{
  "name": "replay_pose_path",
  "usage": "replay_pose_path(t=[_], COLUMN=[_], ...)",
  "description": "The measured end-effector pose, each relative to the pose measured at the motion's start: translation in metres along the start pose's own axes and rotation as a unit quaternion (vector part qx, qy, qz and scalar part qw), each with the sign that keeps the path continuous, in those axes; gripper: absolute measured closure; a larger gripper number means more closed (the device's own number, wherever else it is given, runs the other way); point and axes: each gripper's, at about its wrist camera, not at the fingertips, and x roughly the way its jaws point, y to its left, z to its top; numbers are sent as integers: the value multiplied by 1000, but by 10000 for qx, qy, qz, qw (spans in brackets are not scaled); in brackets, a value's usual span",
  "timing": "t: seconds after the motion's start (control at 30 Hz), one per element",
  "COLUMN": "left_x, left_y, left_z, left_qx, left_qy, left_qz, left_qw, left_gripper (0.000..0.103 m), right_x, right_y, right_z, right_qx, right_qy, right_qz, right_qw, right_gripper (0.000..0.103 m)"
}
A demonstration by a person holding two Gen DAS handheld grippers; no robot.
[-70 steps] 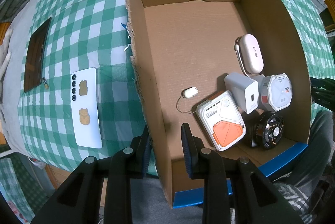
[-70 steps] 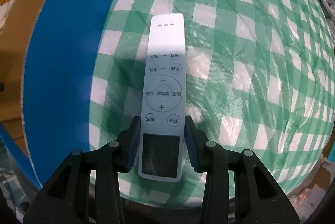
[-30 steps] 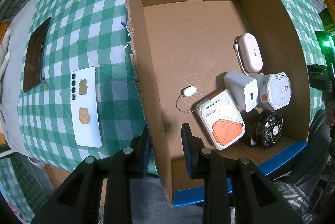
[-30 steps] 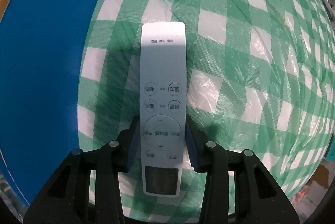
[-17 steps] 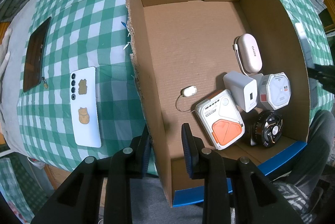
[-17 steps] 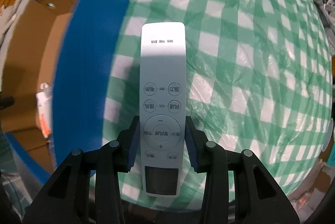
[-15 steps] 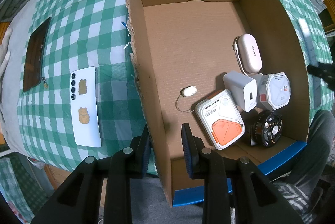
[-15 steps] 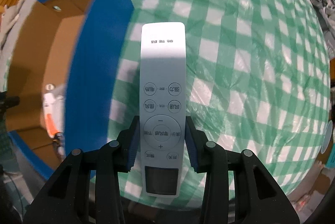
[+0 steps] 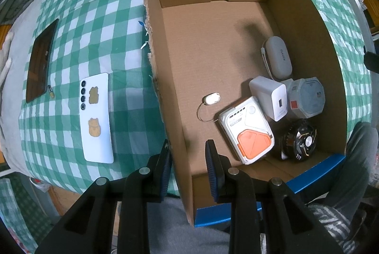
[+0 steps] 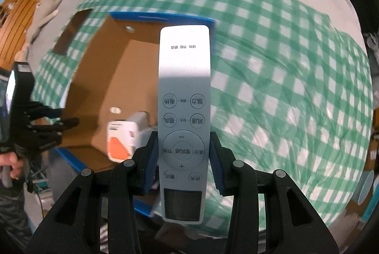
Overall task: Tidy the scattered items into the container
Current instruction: 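Lift the remote, carry it into the box and open the right gripper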
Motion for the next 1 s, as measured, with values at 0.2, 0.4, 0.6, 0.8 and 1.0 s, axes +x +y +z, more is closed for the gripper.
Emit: replay_pose_path(t=[0.2,0.4,0.6,0.8,1.0], left_x=[-2,-3,-5,-5,-5], left_y=[-1,-3,-1,-1,-1], left_z=[-4,-6,-13,-14,-15], left_qx=[-5,1,7,9,4], left_qy=[-28,-42,-52,-57,-65], left_qz=[-31,-54,-82,-73,-45], left_qw=[10000,10000,10000,10000,10000], left_gripper=[77,77,77,77,77], right_x=[17,54,83,89,77], right_y=[32,55,62,64,66], right_z=[9,12,10,6,9], right_qx=[-293,-414,-496,-555,-532], right_qy=[120,478,760,825,601], right_qz=[91,70,-42,-15,-27], right_qw=[9995,9980,9959,9950,9968], right_gripper=[63,63,63,63,62])
